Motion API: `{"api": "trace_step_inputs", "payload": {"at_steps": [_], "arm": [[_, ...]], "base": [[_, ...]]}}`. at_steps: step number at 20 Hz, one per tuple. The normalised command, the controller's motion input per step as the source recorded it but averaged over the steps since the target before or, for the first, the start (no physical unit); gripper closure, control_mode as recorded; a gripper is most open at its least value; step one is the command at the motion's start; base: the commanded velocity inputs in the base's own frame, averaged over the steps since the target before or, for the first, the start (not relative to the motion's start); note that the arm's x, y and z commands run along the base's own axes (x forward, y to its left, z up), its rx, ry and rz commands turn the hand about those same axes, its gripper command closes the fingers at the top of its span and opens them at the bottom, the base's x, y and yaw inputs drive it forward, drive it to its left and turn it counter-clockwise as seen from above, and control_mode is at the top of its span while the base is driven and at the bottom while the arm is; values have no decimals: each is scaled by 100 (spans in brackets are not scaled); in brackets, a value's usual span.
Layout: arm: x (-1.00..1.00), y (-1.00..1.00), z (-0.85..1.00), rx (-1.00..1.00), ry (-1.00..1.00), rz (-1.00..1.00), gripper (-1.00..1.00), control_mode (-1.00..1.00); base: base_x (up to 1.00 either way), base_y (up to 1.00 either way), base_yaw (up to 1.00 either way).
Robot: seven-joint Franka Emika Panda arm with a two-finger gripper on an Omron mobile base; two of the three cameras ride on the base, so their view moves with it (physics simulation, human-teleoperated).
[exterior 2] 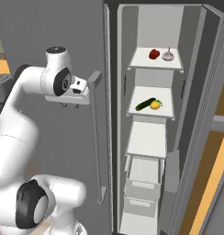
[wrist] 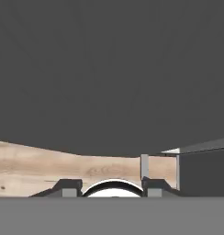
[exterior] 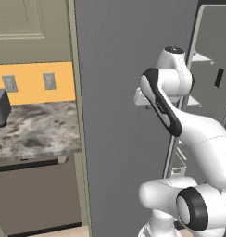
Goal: Take the bell pepper and garlic from the highest rack and move them to the second highest rack where the lemon and cucumber are located, to maximize freezer space. Close the freezer door after rearranging.
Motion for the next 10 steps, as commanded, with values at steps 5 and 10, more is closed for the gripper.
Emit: {"api": "trace_step_inputs", "payload": {"at_steps": [5, 10], "arm": [[-38, 0, 0, 0, -14, 0, -100, -100], [-69, -1, 0, 0, -28, 0, -100, -100]], "base": [[0, 0, 0], [0, 0, 0]]}}
